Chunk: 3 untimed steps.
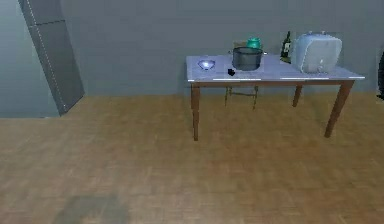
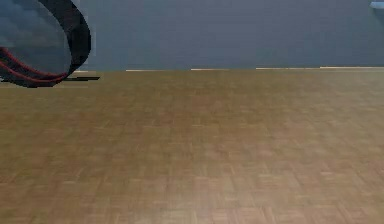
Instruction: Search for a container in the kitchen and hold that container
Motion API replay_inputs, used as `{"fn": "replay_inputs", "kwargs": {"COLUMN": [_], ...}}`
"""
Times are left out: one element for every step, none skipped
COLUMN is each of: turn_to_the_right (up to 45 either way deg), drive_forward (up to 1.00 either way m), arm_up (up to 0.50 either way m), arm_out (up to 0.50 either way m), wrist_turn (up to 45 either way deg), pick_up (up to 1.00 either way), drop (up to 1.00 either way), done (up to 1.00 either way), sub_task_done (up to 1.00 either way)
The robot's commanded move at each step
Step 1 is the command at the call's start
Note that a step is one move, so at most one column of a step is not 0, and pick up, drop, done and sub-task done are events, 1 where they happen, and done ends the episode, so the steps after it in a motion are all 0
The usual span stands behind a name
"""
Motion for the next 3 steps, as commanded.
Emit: {"fn": "replay_inputs", "kwargs": {"turn_to_the_right": [15.0, 0.0, 3.0], "drive_forward": [0.0, 1.0, 0.0], "arm_up": [0.0, 0.0, 0.0], "arm_out": [0.0, 0.0, 0.0], "wrist_turn": [0.0, 0.0, 0.0], "pick_up": [0.0, 0.0, 0.0], "drop": [0.0, 0.0, 0.0], "done": [0.0, 0.0, 0.0], "sub_task_done": [0.0, 0.0, 0.0]}}
